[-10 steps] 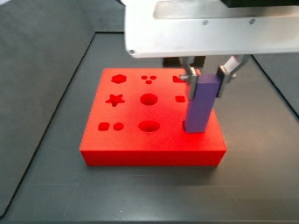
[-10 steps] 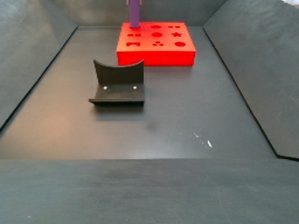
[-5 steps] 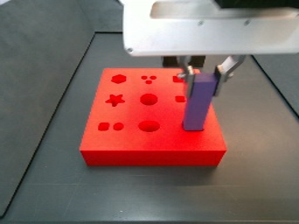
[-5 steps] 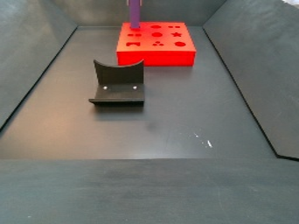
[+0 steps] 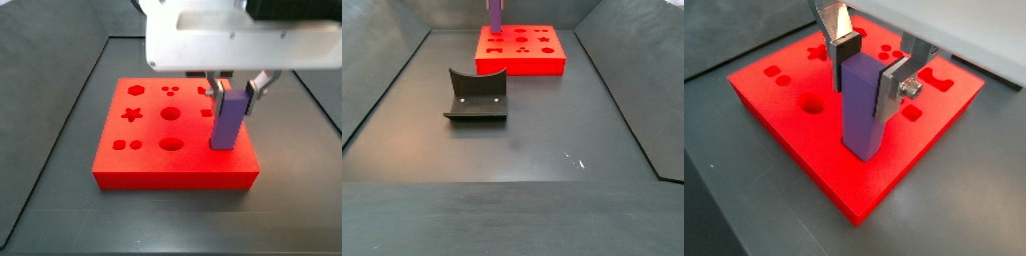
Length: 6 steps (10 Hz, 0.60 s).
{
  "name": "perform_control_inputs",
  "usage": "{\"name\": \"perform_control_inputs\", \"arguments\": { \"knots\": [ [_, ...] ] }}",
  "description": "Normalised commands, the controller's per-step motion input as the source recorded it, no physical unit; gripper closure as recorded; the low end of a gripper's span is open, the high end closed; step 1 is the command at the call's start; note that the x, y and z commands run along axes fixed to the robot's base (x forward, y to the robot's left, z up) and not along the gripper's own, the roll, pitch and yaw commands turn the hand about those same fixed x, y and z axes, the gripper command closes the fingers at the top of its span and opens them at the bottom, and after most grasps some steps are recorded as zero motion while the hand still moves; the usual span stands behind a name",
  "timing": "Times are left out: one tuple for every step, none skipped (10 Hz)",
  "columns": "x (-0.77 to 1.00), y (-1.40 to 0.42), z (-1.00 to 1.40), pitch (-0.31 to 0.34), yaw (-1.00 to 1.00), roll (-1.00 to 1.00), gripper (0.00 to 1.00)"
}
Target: Insert the rectangle object.
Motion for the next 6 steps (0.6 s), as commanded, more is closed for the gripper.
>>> {"name": "perform_control_inputs", "arguments": {
  "knots": [
    [0.31,-0.03,-0.61,0.024,0.0,0.26,1.0],
    [0.24,-0.05,-0.57,0.011,0.0,0.26,1.0],
    [0.18,-0.05,-0.55,0.0,-0.01,0.26,1.0],
    [0.17,-0.06,-0.54,0.0,-0.02,0.24,1.0],
    [0.11,-0.01,-0.29,0.01,-0.04,0.15,1.0],
    [0.0,0.0,0.0,0.0,0.0,0.0,1.0]
  ]
}}
